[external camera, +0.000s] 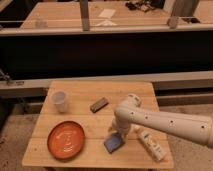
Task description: Place the white sponge in the ceramic cup
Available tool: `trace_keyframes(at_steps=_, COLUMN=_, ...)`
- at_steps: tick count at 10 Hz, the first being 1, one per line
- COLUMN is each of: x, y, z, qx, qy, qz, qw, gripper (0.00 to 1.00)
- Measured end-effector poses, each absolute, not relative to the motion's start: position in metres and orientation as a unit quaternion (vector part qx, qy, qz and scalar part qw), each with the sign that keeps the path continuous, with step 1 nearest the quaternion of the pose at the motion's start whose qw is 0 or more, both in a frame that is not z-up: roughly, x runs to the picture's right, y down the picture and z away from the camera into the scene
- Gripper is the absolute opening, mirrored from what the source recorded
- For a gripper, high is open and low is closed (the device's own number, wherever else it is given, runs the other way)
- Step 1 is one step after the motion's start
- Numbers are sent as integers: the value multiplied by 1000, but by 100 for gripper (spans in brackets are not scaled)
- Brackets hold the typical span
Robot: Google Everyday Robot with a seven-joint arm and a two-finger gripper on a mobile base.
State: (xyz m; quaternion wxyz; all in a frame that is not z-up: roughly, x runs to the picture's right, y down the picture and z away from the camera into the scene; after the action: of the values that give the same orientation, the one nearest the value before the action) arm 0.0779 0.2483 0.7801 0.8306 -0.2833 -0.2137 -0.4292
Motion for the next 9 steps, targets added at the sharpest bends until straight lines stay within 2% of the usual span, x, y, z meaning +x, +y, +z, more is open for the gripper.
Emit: trace_keyframes(at_steps=9, x=80, y=249, z=783, qx=-285, qy=-214, qz=-439, qw=825, gripper=62)
